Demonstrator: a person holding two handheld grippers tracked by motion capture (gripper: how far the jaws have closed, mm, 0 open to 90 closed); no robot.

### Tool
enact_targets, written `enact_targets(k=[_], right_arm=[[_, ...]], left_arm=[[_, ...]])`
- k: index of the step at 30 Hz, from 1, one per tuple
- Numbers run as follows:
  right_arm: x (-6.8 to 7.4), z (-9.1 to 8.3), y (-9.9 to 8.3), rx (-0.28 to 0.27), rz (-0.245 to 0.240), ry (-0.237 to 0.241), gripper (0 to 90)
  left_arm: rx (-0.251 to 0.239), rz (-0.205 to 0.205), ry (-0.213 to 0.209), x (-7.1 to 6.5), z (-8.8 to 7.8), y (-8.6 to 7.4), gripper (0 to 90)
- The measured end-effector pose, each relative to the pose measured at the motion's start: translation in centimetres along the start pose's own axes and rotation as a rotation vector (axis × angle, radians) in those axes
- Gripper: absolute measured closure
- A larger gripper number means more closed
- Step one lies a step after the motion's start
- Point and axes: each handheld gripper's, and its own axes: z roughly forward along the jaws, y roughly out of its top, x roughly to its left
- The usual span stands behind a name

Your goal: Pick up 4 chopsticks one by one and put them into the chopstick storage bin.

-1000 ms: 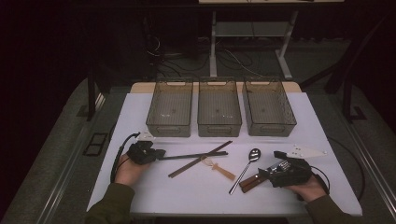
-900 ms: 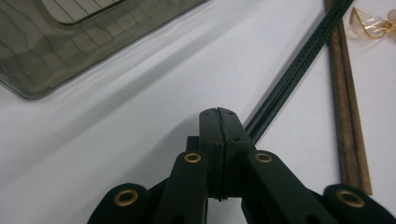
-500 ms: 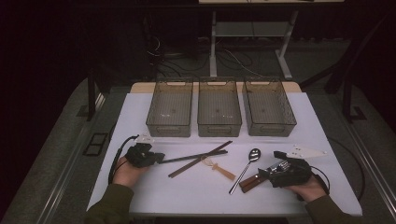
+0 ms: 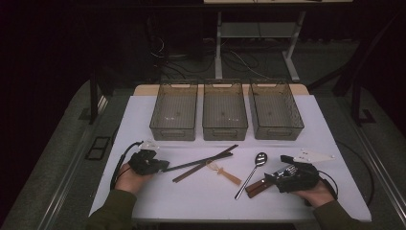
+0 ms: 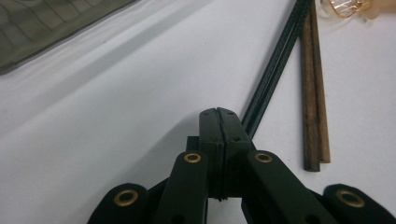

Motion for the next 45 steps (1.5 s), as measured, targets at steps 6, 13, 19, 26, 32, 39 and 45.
enact_targets(k=[6,13,19,26,32,39,45], right_arm=[[0.0,0.0,0.0,0.001,0.002,0.0,0.8],[0.0,0.0,0.0,0.001,-0.002,0.0,0.8],[0.0,0.0,0.0,0.001,-0.002,0.0,0.8],[0.0,0.0,0.0,0.001,-0.003,0.002,0.8],[0.0,0.0,0.0,0.001,-0.003,0.001,0.8],[0.0,0.0,0.0,0.002,-0.002,0.002,0.8],[0.0,0.0,0.0,0.002,-0.003,0.002,0.8]], left_arm=[[0.011,0.008,-0.007,-0.5,-0.1,-0.1,89.2],[0.019,0.017,-0.01,-1.0,-0.1,-0.2,89.2],[0.026,0.024,-0.01,-1.2,-0.2,-0.2,89.2],[0.033,0.026,-0.008,-1.4,-0.2,-0.1,89.2],[0.036,0.029,-0.006,-1.5,-0.2,-0.1,89.3],[0.039,0.031,-0.005,-1.9,-0.3,-0.3,89.2],[0.037,0.037,-0.01,-2.4,-0.4,-0.5,89.2]])
